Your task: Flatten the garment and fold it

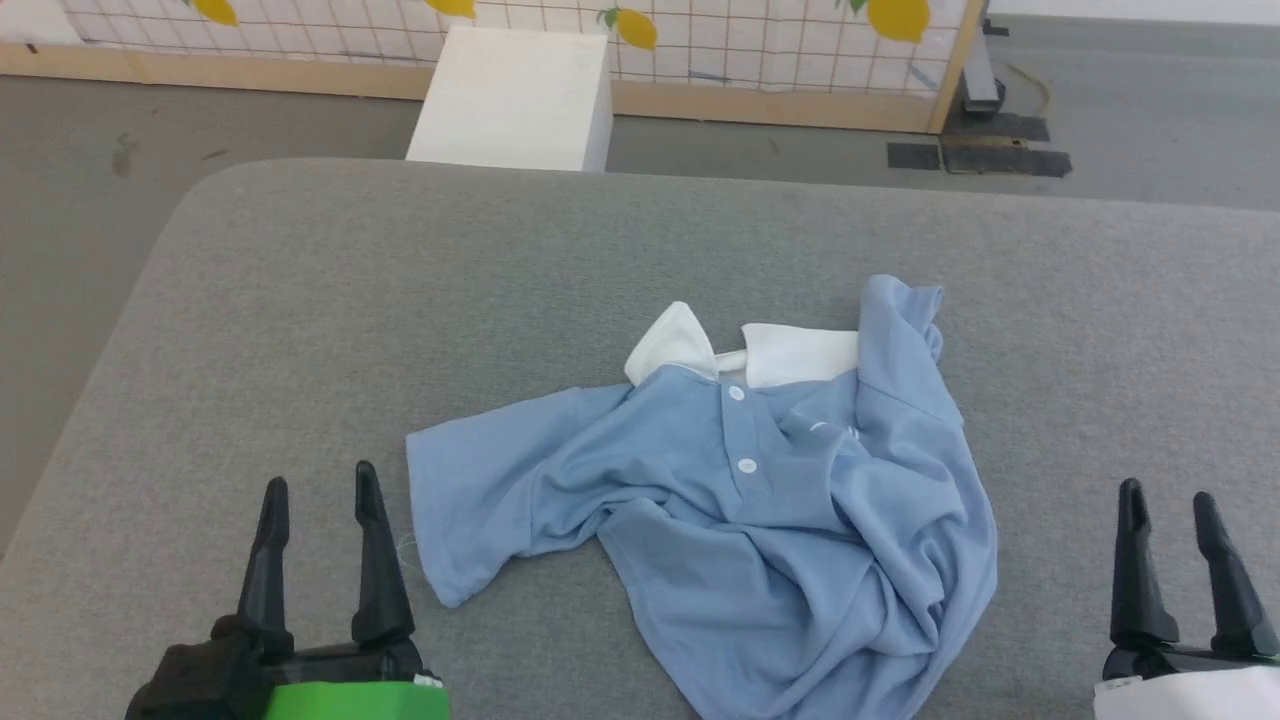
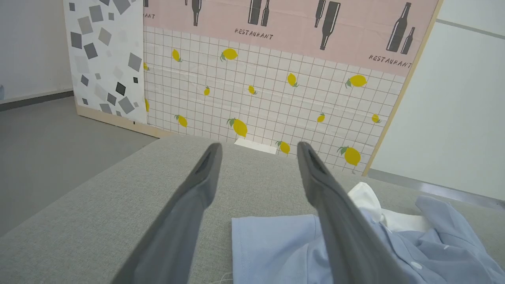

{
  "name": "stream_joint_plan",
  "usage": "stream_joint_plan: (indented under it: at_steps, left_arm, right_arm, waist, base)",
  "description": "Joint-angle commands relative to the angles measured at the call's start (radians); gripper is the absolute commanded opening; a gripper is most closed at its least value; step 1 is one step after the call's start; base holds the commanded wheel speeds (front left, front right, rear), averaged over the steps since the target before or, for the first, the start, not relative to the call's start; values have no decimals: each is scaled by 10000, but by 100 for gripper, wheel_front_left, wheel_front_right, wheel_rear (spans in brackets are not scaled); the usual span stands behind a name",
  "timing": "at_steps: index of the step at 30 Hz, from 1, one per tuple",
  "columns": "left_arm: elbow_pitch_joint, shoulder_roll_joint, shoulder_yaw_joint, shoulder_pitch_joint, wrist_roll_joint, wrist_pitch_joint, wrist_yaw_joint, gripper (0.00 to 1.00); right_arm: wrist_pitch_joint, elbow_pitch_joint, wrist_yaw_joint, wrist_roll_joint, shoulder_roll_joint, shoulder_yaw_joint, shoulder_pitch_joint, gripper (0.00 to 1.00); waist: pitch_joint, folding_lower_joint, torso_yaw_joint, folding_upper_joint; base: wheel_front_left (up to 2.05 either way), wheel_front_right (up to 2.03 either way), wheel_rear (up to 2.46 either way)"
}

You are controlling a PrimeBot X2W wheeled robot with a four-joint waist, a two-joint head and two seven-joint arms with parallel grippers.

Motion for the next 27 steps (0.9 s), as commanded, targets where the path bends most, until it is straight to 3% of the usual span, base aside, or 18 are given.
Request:
stream_joint_plan:
  at_steps: [1,8,17,21,25,27]
  left_arm:
    - [59,-51,30,109,173,-36,-104,100]
    - [236,-135,99,-56,199,-37,-279,100]
    - [461,-143,-407,-714,-227,-37,-139,100]
    - [540,-143,-524,-866,-372,-37,-39,100]
    - [609,-144,-583,-955,-445,-37,-16,100]
    - [633,-144,-588,-992,-466,-37,-11,100]
  right_arm:
    - [149,-10,-13,-48,5,31,66,100]
    - [2629,-165,-13,-733,5,177,-1278,100]
    - [8335,1030,-13,-1583,-141,160,-3412,100]
    - [9586,1252,-13,-1826,-337,294,-3667,100]
    - [10024,1679,-13,-1799,-325,448,-3689,100]
    - [10239,1885,-13,-1714,-264,558,-3649,33]
  waist:
    - [-38,1,113,0]
    - [332,1,161,0]
    - [1097,1,470,0]
    - [1232,1,713,0]
    - [1290,1,920,0]
    - [1290,1,984,0]
  base:
    - [0,0,0]
    - [0,0,0]
    - [0,0,0]
    - [0,0,0]
    - [0,0,0]
    - [0,0,0]
